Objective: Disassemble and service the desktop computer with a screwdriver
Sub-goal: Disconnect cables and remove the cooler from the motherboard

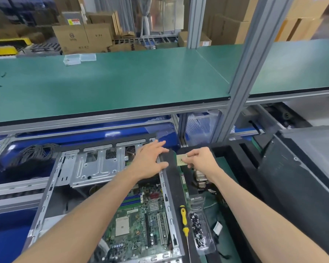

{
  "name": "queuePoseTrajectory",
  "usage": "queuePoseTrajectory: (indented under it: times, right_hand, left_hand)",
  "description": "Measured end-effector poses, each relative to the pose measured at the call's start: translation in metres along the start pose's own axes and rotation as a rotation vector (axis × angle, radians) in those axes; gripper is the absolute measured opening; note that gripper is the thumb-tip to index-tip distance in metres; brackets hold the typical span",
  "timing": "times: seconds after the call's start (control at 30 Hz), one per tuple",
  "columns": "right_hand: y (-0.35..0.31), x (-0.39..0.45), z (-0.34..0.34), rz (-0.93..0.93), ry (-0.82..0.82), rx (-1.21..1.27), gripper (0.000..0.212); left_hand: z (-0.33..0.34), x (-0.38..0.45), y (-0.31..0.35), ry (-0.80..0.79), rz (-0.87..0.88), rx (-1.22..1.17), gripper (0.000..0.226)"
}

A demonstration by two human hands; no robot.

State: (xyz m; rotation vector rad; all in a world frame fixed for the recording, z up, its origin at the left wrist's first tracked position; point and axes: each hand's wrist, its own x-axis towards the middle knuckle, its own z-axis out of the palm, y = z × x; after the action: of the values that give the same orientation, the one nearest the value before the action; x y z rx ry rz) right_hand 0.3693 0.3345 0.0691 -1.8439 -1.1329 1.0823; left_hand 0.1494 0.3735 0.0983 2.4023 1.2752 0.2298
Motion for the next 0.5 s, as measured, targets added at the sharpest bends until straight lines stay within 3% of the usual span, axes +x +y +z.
queuePoseTrajectory:
  times: [0.27,0.5]
  right_hand:
    - [0.03,0.049,0.013,0.101,0.018,-0.278,0.004]
    - [0.047,0.07,0.029,0.191,0.026,-0.272,0.015]
  left_hand:
    - [0.01,0.006,-0.014,-0.05,0.028,-0.114,0.045]
    - [0.011,0.005,-0.013,-0.044,0.012,-0.13,0.045]
